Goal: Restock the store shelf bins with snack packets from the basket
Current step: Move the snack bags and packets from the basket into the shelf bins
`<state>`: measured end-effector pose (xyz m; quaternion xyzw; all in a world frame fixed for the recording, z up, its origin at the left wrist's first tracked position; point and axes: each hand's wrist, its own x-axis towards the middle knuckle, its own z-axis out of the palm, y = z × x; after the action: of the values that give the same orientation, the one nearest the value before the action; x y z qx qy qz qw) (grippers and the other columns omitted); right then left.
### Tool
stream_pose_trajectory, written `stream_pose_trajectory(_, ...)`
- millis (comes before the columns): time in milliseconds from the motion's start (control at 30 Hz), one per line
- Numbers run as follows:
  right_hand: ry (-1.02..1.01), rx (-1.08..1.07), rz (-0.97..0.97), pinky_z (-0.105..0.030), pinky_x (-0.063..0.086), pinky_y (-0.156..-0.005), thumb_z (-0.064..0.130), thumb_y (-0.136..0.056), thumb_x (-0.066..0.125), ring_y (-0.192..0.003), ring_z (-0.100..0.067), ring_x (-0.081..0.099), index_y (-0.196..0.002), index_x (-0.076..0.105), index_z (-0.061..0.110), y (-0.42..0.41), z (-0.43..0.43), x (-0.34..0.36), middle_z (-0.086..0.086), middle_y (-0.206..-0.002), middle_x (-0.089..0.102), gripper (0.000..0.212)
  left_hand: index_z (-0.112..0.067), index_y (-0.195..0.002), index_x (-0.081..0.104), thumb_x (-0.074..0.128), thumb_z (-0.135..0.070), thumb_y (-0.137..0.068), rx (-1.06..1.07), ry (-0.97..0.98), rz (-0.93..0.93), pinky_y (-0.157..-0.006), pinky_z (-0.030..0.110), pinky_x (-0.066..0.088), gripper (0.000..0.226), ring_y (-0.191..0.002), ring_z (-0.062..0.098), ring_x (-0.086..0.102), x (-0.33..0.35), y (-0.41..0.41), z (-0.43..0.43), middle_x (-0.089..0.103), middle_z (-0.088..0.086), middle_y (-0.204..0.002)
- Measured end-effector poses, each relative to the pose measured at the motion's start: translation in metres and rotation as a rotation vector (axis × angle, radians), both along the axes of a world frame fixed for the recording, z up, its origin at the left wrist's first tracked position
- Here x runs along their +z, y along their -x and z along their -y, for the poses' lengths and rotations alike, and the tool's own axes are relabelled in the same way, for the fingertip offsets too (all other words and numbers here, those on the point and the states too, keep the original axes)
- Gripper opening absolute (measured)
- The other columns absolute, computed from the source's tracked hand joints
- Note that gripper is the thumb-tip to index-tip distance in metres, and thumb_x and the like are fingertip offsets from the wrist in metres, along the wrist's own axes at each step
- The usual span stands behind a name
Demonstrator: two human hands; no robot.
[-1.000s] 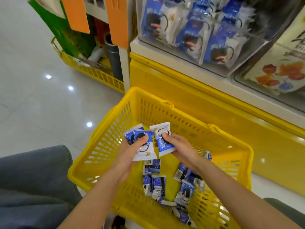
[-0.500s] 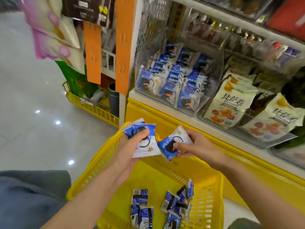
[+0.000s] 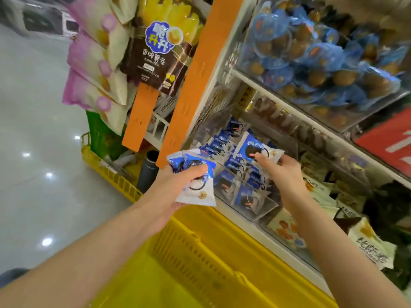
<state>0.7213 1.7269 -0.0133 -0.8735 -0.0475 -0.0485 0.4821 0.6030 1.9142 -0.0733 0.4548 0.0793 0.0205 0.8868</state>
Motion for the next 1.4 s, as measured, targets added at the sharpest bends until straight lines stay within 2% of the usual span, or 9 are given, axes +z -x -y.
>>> stream_pose_trajectory(167, 0.125, -0.106, -0.022, -0.024, 0.04, -0.061, 0.031, -0.079, 0.074, -0.066, -0.013, 0.054, -0.078, 0.058, 0.012, -0.075, -0.031, -0.005, 0.0, -0.08, 0.06, 0.025, -0.029, -0.113, 0.064, 0.072, -0.031, -0.062, -0.043, 0.068, -0.008, -0.06, 0.025, 0.054, 0.051, -0.082, 0.016, 0.069, 0.0, -0.017, -0.01, 0.073, 0.0, -0.097)
stream_pose_trajectory(300, 0.199, -0.202, -0.091, -0.03, 0.049, -0.081, 0.038, -0.084, 0.067, -0.099, -0.024, 0.059, -0.119, 0.054, -0.001, -0.13, -0.05, -0.011, -0.011, -0.108, 0.061, 0.054, -0.034, -0.115, 0.061, 0.07, -0.03, -0.066, -0.06, 0.088, 0.04, -0.073, 0.032, 0.056, 0.05, -0.09, 0.016, 0.07, 0.0, -0.034, -0.018, 0.073, -0.003, -0.1)
stream_pose_trajectory(400, 0.143, -0.17, -0.041, -0.025, 0.051, -0.077, 0.027, -0.085, 0.067, -0.118, -0.03, 0.054, -0.128, 0.049, -0.001, -0.16, -0.06, -0.02, -0.016, -0.13, 0.055, 0.054, -0.035, -0.116, 0.06, 0.07, -0.033, -0.057, -0.068, 0.115, 0.055, -0.071, 0.031, 0.056, 0.061, -0.089, 0.016, 0.07, 0.001, -0.045, -0.021, 0.073, -0.003, -0.1)
stream_pose_trajectory(467, 0.22, -0.184, 0.006, -0.033, 0.044, -0.095, 0.029, -0.086, 0.067, -0.125, -0.031, 0.048, -0.131, 0.045, 0.0, -0.17, -0.071, -0.024, -0.016, -0.136, 0.05, 0.058, -0.033, -0.115, 0.061, 0.072, -0.036, -0.05, -0.09, 0.101, 0.03, -0.076, 0.034, 0.054, 0.065, -0.094, 0.019, 0.069, 0.0, -0.051, -0.021, 0.073, -0.002, -0.1)
stream_pose_trajectory(600, 0.253, -0.187, 0.013, -0.039, 0.042, -0.1, 0.025, -0.086, 0.067, -0.121, -0.032, 0.05, -0.126, 0.047, -0.003, -0.184, -0.08, -0.043, -0.019, -0.133, 0.051, 0.054, -0.032, -0.111, 0.062, 0.072, -0.034, -0.05, -0.099, 0.094, -0.002, -0.074, 0.032, 0.054, 0.061, -0.093, 0.018, 0.069, -0.003, -0.062, -0.019, 0.073, -0.003, -0.098)
stream_pose_trajectory(833, 0.309, -0.243, -0.106, -0.032, 0.041, -0.077, 0.033, -0.089, 0.061, -0.101, -0.025, 0.057, -0.119, 0.056, -0.001, -0.2, -0.075, -0.053, -0.017, -0.123, 0.06, 0.046, -0.031, -0.109, 0.063, 0.072, -0.024, -0.072, -0.105, 0.097, -0.012, -0.065, 0.026, 0.057, 0.039, -0.08, 0.011, 0.07, -0.004, -0.069, -0.015, 0.074, -0.003, -0.092)
stream_pose_trajectory(1067, 0.466, -0.147, 0.012, -0.039, 0.031, -0.111, 0.037, -0.091, 0.058, -0.132, -0.033, 0.038, -0.138, 0.034, -0.005, -0.163, -0.073, -0.039, -0.02, -0.143, 0.038, 0.068, -0.028, -0.107, 0.065, 0.073, -0.029, -0.062, -0.066, 0.091, -0.036, -0.066, 0.027, 0.057, 0.045, -0.075, 0.011, 0.07, 0.0, -0.062, -0.015, 0.074, -0.002, -0.088)
stream_pose_trajectory(1267, 0.147, 0.125, 0.111, -0.011, 0.043, -0.059, 0.034, -0.097, 0.045, -0.072, -0.001, 0.058, -0.11, 0.056, 0.014, -0.061, -0.072, -0.029, 0.007, -0.089, 0.062, 0.027, -0.021, -0.111, 0.062, 0.068, -0.032, -0.073, 0.061, 0.146, -0.131, -0.052, 0.028, 0.057, 0.04, -0.072, 0.017, 0.071, 0.006, -0.051, -0.015, 0.074, 0.004, -0.09)
stream_pose_trajectory(1400, 0.063, 0.379, -0.098, -0.014, 0.049, -0.061, 0.04, -0.096, 0.044, -0.064, 0.0, 0.061, -0.092, 0.067, 0.022, 0.001, -0.065, -0.031, 0.012, -0.074, 0.069, 0.029, -0.024, -0.112, 0.061, 0.064, -0.038, -0.08, 0.083, 0.023, -0.158, -0.053, 0.026, 0.056, 0.035, -0.074, 0.015, 0.071, 0.006, -0.044, -0.013, 0.074, 0.002, -0.091)
